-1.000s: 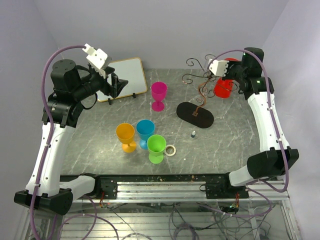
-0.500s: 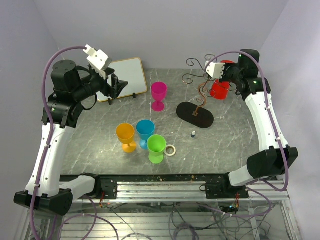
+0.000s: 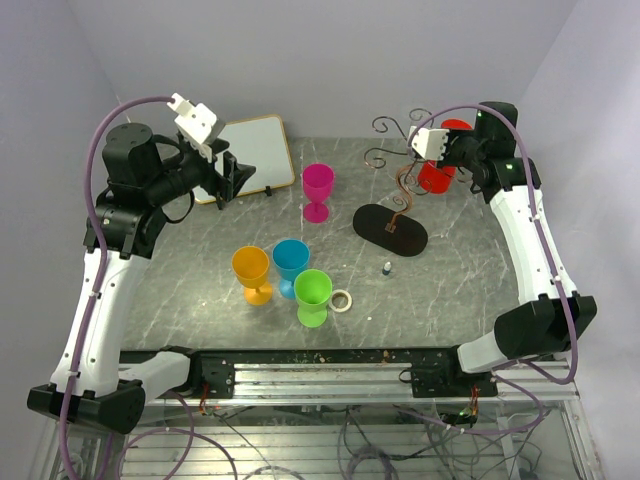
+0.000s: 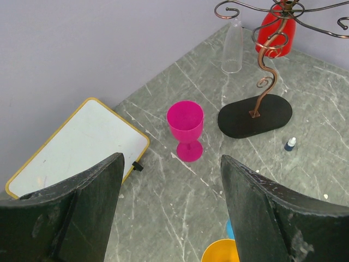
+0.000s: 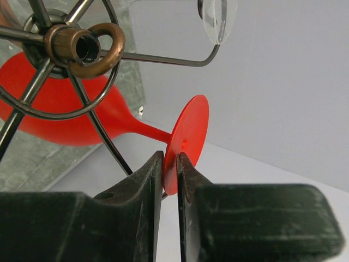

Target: Place the wine glass upside down on the wine glass rack

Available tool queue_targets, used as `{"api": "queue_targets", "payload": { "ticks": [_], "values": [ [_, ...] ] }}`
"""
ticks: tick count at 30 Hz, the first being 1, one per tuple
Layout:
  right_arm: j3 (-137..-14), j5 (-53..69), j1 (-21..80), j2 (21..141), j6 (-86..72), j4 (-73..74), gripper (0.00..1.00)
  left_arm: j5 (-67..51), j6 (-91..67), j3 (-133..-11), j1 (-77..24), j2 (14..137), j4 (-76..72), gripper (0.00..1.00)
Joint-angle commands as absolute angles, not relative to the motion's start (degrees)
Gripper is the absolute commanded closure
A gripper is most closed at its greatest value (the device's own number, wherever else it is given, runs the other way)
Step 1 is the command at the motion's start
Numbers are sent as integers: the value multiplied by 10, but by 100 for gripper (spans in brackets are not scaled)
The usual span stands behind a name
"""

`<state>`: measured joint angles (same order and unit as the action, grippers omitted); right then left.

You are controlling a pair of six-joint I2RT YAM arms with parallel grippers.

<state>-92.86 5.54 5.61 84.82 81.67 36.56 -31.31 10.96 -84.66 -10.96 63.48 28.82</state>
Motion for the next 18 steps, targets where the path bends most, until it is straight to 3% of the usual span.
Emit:
{"api": "queue_targets", "payload": {
  "ticks": [1, 11, 18],
  "values": [
    [-922, 65, 59, 833, 806, 367, 83, -327, 119, -842, -108, 623, 284, 18],
    [-917, 69, 58, 825, 795, 367, 78, -330, 120, -834, -108, 620, 282, 18],
    [-919, 93, 58, 821, 775, 375, 66, -331, 125, -824, -108, 618, 281, 18]
  ]
}}
